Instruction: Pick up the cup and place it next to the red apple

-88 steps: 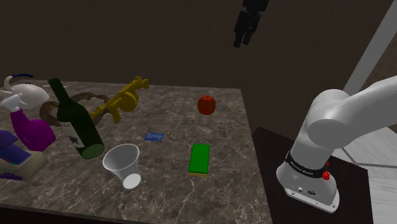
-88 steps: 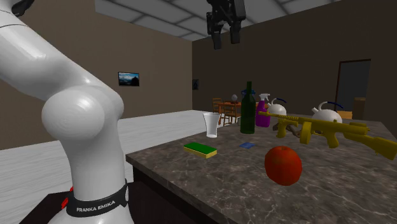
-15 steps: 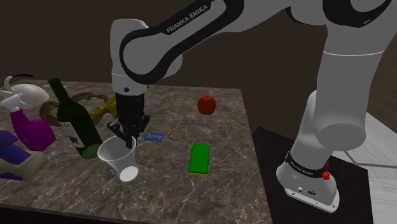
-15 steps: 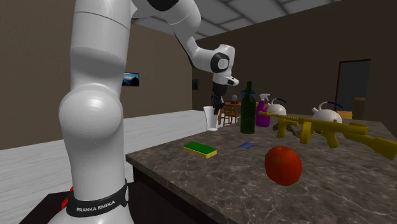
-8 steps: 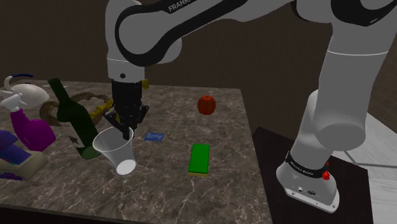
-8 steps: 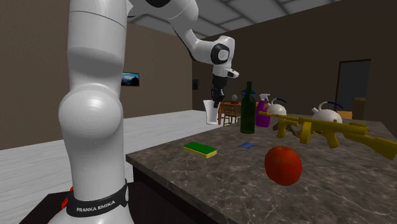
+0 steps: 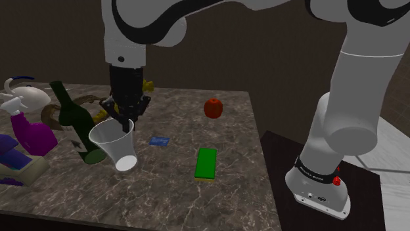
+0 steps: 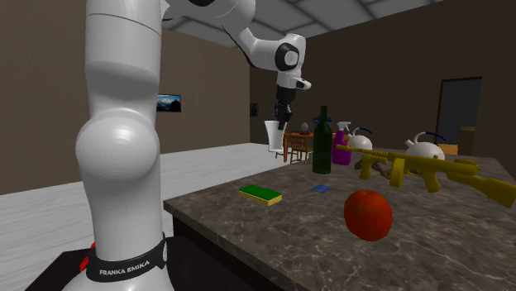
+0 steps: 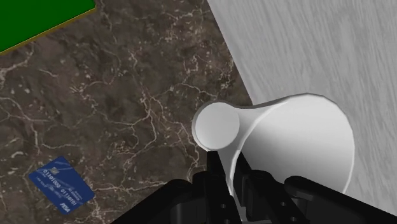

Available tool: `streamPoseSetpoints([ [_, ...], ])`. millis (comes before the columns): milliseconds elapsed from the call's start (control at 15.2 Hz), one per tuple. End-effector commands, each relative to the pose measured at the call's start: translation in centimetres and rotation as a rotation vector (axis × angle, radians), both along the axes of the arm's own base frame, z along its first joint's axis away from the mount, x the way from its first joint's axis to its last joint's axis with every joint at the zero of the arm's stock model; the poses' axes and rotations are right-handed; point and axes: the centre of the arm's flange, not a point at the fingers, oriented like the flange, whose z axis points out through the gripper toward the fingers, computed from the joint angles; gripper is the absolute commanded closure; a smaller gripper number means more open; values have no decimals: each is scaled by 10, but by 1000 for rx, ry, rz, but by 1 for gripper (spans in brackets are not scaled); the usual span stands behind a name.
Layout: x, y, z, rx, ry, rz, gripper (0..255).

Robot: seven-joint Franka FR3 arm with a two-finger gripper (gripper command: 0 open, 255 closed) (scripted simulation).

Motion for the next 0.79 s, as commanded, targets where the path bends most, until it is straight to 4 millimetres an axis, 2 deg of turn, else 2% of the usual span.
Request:
streamPoseSetpoints([
  [0,0,0,11,0,0,0,255],
  [726,0,0,69,0,0,0,255],
])
